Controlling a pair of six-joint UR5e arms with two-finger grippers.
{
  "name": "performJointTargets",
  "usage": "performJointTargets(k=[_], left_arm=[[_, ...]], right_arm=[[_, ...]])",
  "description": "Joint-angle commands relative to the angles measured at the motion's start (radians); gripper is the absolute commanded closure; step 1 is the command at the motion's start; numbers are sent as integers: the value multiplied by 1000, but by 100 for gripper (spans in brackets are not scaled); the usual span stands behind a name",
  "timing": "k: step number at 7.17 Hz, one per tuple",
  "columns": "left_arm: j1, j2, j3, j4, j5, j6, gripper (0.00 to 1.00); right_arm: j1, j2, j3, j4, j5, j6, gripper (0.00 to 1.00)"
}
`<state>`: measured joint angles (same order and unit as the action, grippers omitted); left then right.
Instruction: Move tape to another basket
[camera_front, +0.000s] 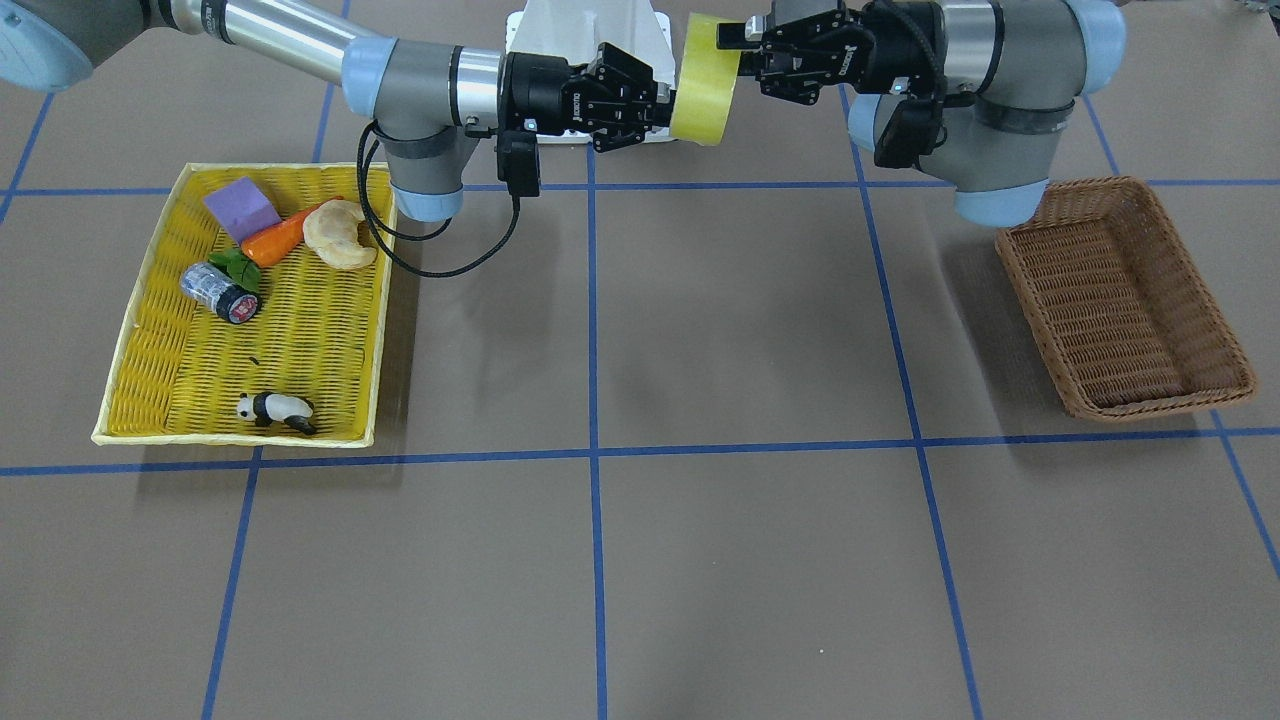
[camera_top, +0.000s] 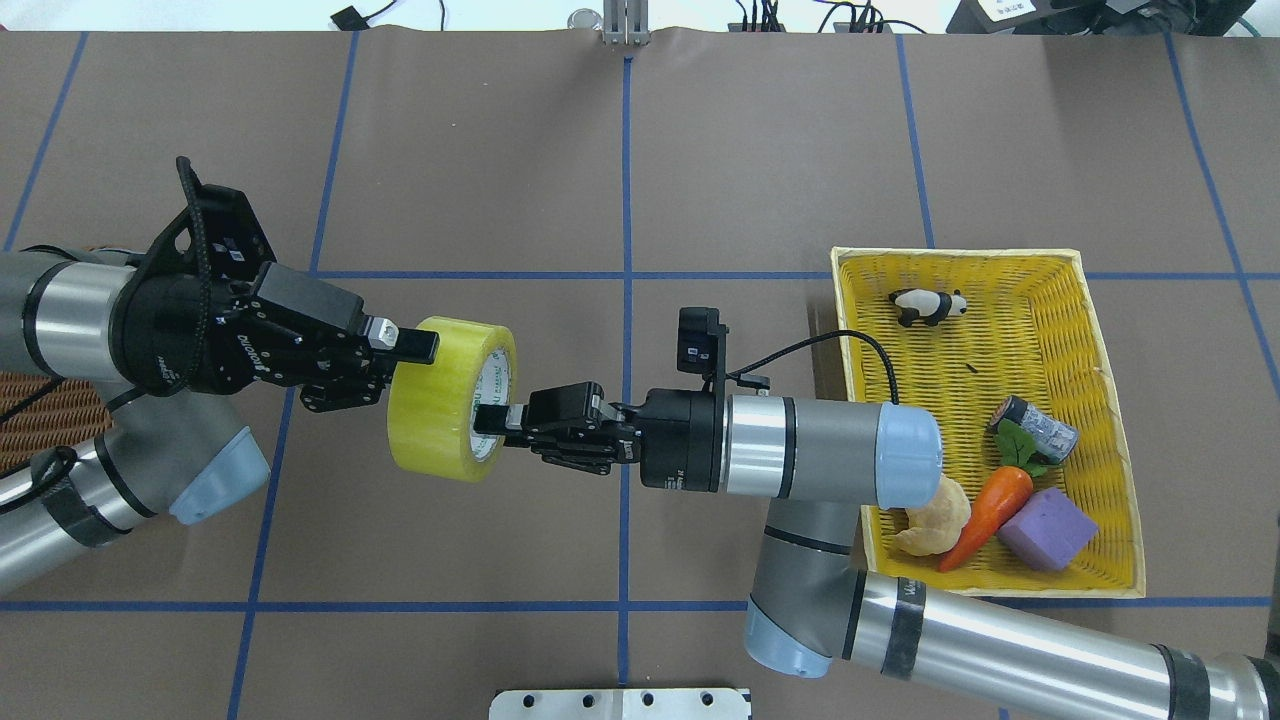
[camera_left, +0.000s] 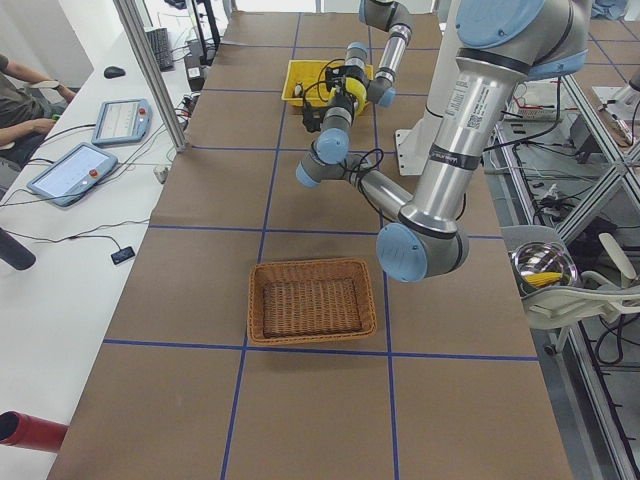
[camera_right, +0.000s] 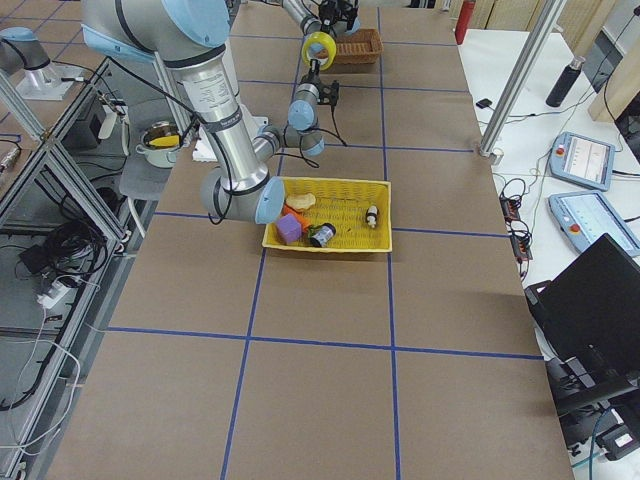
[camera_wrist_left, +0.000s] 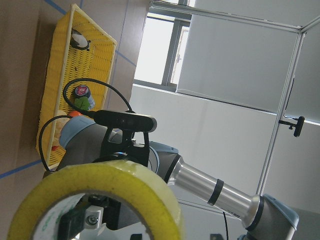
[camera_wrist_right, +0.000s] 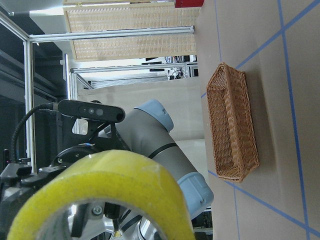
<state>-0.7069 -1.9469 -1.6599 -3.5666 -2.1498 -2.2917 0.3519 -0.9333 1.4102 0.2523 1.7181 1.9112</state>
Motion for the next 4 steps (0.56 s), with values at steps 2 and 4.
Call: performJointTargets(k=[2, 4], left_arm=[[4, 5, 3, 0, -2, 1, 100], [3, 10, -4, -1, -8, 6, 100]], right_arm=[[2, 2, 3, 1, -22, 81, 0], [21, -40, 25, 13, -11, 85, 0]])
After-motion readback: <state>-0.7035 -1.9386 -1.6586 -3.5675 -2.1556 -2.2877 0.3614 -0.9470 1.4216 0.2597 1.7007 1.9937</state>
